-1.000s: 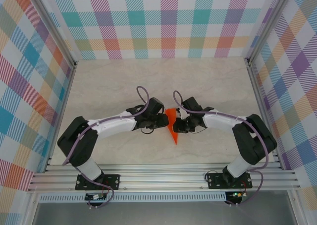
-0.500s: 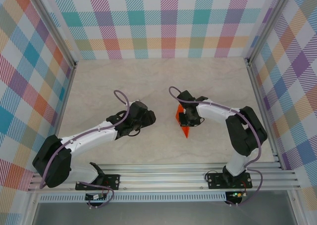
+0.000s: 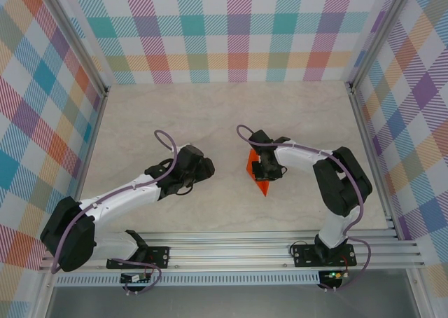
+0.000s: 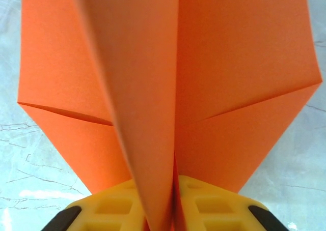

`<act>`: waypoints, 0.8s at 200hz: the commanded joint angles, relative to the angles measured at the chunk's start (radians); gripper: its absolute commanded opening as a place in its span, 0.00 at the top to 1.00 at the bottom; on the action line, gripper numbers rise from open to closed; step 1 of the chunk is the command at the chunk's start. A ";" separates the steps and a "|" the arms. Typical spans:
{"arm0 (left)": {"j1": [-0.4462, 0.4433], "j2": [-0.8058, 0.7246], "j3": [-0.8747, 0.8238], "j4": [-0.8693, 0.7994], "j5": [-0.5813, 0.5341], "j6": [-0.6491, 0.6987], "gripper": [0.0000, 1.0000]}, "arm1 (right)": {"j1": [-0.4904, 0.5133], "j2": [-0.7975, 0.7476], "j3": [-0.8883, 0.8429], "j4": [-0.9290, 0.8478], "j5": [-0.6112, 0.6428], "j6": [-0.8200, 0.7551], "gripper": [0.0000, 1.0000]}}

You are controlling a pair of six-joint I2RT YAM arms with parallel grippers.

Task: Fold a paper plane with a square sheet of paper (pick it up from the middle)
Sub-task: Move a paper plane to the center of the table.

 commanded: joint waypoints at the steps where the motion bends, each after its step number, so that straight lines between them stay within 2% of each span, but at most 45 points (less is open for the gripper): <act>1: 0.011 -0.005 -0.008 -0.021 -0.011 -0.008 0.30 | 0.005 -0.006 0.025 -0.041 -0.003 -0.001 0.82; 43: 0.012 -0.006 -0.001 -0.026 -0.010 -0.007 0.30 | 0.005 -0.051 0.037 -0.055 0.001 0.000 0.85; 98: 0.012 -0.003 0.002 -0.032 -0.007 -0.007 0.30 | 0.005 0.033 0.027 -0.028 -0.022 0.027 0.85; 135: 0.012 -0.010 0.002 -0.045 -0.025 0.002 0.30 | 0.005 -0.055 0.026 -0.041 -0.008 0.012 0.71; 160: 0.014 -0.022 0.006 -0.063 -0.059 0.020 0.29 | 0.005 -0.155 0.023 -0.057 0.000 -0.005 0.57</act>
